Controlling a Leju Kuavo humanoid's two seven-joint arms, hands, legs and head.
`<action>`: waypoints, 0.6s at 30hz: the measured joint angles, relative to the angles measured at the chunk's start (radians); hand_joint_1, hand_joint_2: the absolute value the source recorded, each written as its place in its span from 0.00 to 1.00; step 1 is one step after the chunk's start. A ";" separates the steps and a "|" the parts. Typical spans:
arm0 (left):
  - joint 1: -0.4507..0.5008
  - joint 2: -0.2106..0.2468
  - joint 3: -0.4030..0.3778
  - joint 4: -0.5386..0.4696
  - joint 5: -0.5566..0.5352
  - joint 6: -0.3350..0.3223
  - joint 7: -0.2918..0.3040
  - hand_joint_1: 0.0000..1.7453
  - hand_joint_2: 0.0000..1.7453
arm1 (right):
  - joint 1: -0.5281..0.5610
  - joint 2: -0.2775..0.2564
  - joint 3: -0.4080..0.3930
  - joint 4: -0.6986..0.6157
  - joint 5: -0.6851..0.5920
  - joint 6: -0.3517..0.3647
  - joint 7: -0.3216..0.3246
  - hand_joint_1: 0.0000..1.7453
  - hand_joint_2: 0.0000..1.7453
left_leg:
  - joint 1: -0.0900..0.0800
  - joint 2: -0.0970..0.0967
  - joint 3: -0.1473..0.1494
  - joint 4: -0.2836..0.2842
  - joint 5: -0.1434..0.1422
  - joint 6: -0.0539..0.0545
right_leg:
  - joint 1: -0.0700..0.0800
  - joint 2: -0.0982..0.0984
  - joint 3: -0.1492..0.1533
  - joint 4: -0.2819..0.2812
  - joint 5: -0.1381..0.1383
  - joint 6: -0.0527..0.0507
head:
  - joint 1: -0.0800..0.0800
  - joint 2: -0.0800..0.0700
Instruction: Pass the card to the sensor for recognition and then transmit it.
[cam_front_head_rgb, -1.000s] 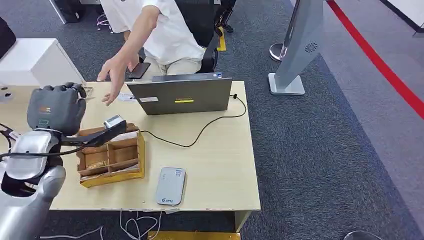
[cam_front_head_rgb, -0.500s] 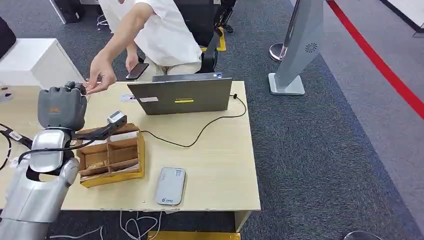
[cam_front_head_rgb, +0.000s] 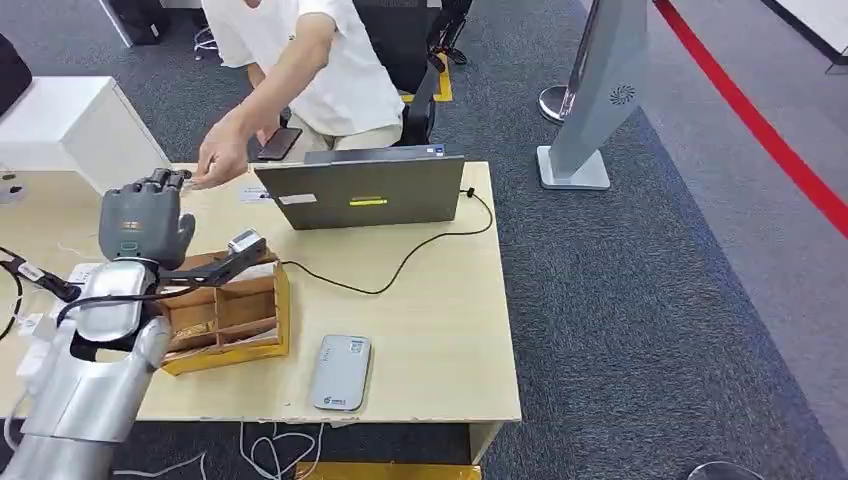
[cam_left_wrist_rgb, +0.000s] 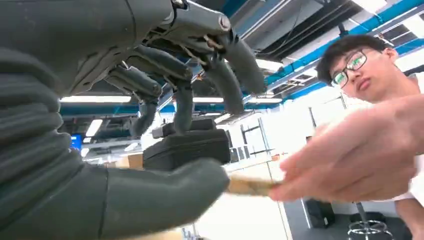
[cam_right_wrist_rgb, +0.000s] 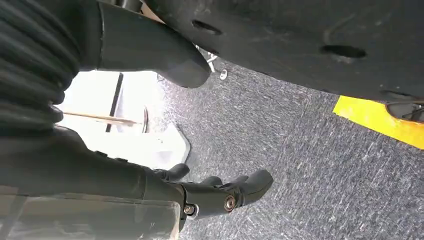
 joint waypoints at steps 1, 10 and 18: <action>0.002 -0.001 0.000 0.000 0.000 -0.002 0.000 0.00 1.00 | 0.000 0.000 0.000 0.000 -0.001 0.000 0.000 0.00 1.00 | 0.000 0.000 0.000 0.000 0.000 0.000 | 0.000 0.000 0.000 0.000 0.000 0.000 | 0.000 0.000; 0.013 -0.006 0.018 0.000 0.003 -0.005 0.000 0.00 1.00 | 0.000 0.000 0.004 0.000 -0.006 0.000 -0.002 0.00 1.00 | 0.000 0.000 0.000 0.000 0.000 0.000 | 0.000 0.000 0.000 0.000 0.000 0.000 | 0.000 0.000; 0.039 0.005 0.037 -0.013 0.024 -0.005 -0.005 0.00 1.00 | 0.001 0.000 0.004 0.002 -0.018 -0.002 -0.005 0.00 1.00 | 0.000 0.000 0.000 0.000 0.000 0.000 | 0.000 0.000 0.000 0.000 0.000 0.000 | 0.000 0.000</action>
